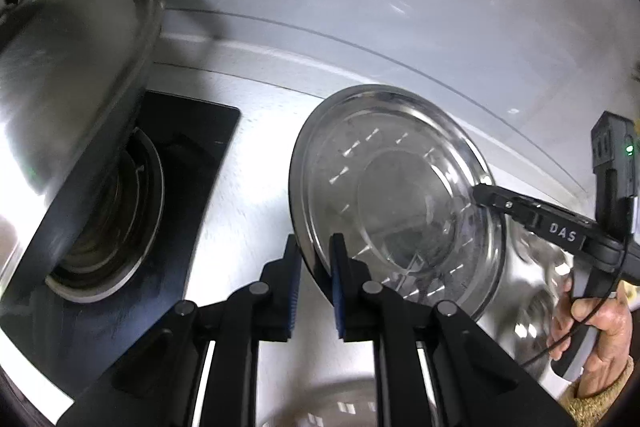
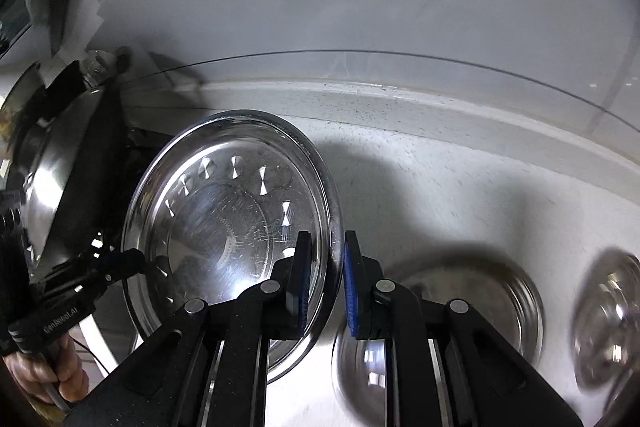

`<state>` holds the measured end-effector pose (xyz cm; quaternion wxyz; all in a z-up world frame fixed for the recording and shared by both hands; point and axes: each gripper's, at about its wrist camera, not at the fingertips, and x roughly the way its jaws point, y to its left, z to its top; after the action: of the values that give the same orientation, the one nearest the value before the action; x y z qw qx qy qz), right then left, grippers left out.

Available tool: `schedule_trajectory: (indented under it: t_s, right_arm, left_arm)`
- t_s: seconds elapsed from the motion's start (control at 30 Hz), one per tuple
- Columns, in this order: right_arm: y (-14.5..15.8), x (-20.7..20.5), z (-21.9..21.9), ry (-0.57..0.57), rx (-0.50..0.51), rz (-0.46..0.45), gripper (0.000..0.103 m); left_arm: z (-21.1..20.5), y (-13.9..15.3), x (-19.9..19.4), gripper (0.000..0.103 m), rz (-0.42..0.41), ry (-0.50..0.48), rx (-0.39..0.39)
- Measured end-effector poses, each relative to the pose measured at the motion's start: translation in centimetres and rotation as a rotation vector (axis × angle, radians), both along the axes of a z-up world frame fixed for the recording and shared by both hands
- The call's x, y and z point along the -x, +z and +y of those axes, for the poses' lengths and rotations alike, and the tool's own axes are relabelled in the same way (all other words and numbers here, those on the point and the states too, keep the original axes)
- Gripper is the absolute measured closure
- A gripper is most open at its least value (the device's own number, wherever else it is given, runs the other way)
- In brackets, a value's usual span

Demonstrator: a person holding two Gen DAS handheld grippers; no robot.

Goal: Organize plates and bowls
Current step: 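Lift the unlabeled plate onto the large plate and open both tools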

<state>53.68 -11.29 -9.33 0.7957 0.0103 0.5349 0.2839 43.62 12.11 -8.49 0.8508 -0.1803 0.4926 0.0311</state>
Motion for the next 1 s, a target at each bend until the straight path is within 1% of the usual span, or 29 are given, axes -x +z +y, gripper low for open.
schedule_trajectory:
  t_s: [0.07,0.17,0.27,0.37,0.4,0.47,0.53,0.57,0.63,0.7,0.83,0.9,0.97,1.0]
  right_arm:
    - [1.5,2.4,-0.8,-0.014,0.006,-0.011,0.089]
    - [3.4,7.4,-2.1,-0.041,0.029,-0.026,0.089]
    - [4.0,11.9,-3.0,-0.069,0.038,-0.022,0.089]
    - [3.5,17.0,-3.8,-0.104,0.051,0.006,0.089]
    - [3.2,18.1,-3.7,-0.114,0.053,0.016,0.089]
    - [2.1,21.1,-3.9,-0.134,0.044,0.05,0.089]
    - [1.1,23.1,-4.5,-0.152,0.04,0.08,0.089]
    - [0.7,23.7,-4.7,-0.157,0.041,0.094,0.089]
    - [-0.5,25.5,-5.1,-0.169,0.039,0.132,0.089]
    - [-1.8,26.6,-5.1,-0.173,0.042,0.163,0.089]
    - [-3.9,27.1,-5.2,-0.193,0.052,0.204,0.089]
    - [-4.4,27.2,-5.4,-0.206,0.043,0.213,0.089]
    - [-4.3,26.9,-5.5,-0.204,0.041,0.212,0.089]
    - [-4.1,27.0,-5.5,-0.202,0.047,0.208,0.089]
  left_arm:
    - [-0.3,1.0,2.4,0.09,-0.012,-0.042,0.024]
    - [-0.3,1.8,6.0,0.09,-0.011,-0.09,0.045]
    - [-0.4,1.8,9.3,0.09,0.008,-0.145,0.067]
    - [-0.7,1.2,12.2,0.09,0.033,-0.203,0.07]
    - [-0.7,0.8,13.1,0.09,0.045,-0.217,0.068]
    - [-1.0,-0.5,14.6,0.09,0.08,-0.243,0.078]
    - [-1.1,-2.1,16.0,0.09,0.119,-0.269,0.082]
    - [-1.2,-2.7,16.1,0.09,0.132,-0.28,0.08]
    - [-1.6,-3.8,18.0,0.09,0.161,-0.296,0.079]
    - [-2.2,-5.2,18.3,0.09,0.183,-0.308,0.071]
    - [-2.8,-6.8,18.4,0.09,0.206,-0.327,0.05]
    - [-3.1,-7.2,18.3,0.09,0.206,-0.336,0.034]
    - [-3.1,-7.3,18.3,0.088,0.209,-0.348,0.02]
    - [-3.2,-7.1,18.4,0.088,0.209,-0.357,0.0]
